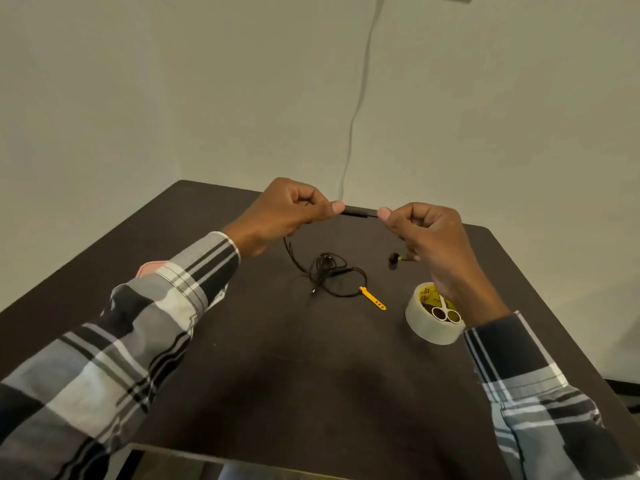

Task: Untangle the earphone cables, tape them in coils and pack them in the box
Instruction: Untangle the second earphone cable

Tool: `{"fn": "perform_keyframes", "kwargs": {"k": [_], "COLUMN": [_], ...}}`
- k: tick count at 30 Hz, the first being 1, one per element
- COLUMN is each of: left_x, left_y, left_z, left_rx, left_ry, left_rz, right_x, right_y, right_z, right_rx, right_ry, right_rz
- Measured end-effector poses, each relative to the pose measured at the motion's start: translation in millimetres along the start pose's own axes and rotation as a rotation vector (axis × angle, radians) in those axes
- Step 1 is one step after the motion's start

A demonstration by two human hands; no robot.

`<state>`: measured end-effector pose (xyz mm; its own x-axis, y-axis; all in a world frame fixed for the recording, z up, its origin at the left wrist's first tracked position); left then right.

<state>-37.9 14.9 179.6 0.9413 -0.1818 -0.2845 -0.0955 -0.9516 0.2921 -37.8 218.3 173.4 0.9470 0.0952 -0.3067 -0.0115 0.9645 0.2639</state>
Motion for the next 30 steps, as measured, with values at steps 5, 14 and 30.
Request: {"fn": "perform_keyframes", "kwargs": {"k": [5, 14, 30], "left_x": [-0.7, 0.4, -0.4], "left_y": [9.3, 40.7, 31.4], "left_z": [-1.7, 12.7, 0.7], "left_rx": [-0.109, -0.193, -0.136], "left_ry": [-0.031, -0.002, -0.053], "left_rz": [0.037, 0.023, 0.077], "right_x": [1.9, 7.4, 19.8], "right_y": [9.4, 16.7, 19.7], "right_z": [5.0, -25.5, -29.9], "right_rx": [0.026, -0.052, 0.252], "right_ry": [-0.010, -0.224, -0.229], "right_rz": [-0.003, 0.186, 0.270]}}
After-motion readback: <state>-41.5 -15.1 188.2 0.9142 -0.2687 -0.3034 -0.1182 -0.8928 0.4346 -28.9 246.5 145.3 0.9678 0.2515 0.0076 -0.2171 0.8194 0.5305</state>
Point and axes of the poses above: each hand's wrist, its own x-axis away from the middle knuckle, its own y-axis out of the back of the hand, z = x × y, the point moved 9 cm from there along -x, towards the middle knuckle, and after that the axes turned 2 degrees about x, right-handed, at the moved point
